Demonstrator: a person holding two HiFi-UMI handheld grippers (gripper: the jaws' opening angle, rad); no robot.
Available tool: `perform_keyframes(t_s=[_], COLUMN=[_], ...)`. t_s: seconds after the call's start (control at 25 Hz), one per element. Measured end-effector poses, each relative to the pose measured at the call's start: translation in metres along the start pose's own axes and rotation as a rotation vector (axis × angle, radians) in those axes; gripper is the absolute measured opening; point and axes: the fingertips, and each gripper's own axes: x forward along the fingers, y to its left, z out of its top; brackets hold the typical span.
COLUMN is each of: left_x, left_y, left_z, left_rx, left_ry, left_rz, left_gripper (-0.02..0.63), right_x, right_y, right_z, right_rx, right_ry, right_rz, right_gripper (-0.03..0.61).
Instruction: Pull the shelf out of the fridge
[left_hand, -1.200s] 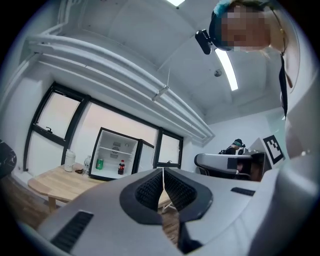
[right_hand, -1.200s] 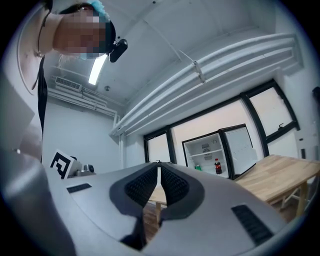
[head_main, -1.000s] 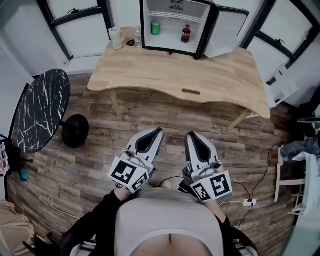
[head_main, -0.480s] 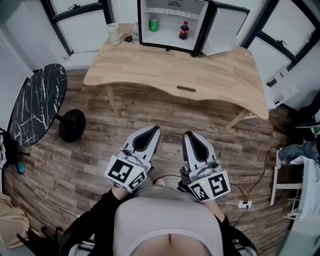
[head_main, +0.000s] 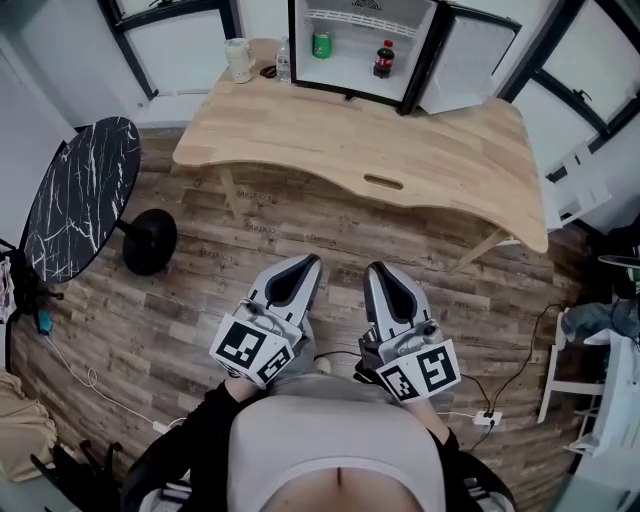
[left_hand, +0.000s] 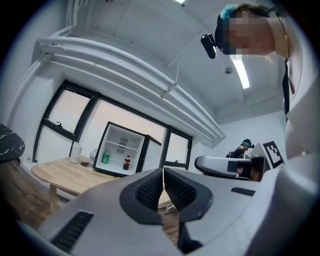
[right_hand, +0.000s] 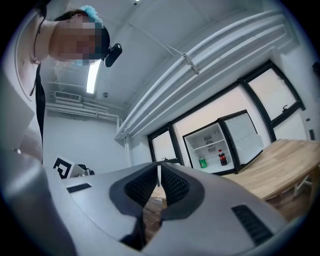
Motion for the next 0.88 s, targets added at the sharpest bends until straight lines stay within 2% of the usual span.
perform_keyframes(t_s=[0.2, 0.56, 0.88], left_x=[0.026, 0.111, 0.157], left_y=[0.036, 0.105, 0.161], left_z=[-0.001, 0.037, 0.045], left_rx=[0.007, 0.039, 0.045], left_ry=[0.010, -0.016, 0.007], left_rz=[-0.015, -0.099, -0.157], left_gripper=[0.012, 0.012, 0.012], right_x=[0.035, 0.125, 0.189], right_y=[-0.022, -0.076, -0.103], right_z=[-0.007, 0.012, 0.003], right_rx=[-0.005, -0.031, -0.017], right_ry=[-0.002, -0.046, -0.063], right_rz=[-0.024, -0.104, -0.162], right_gripper=[0.043, 0.043, 0.043])
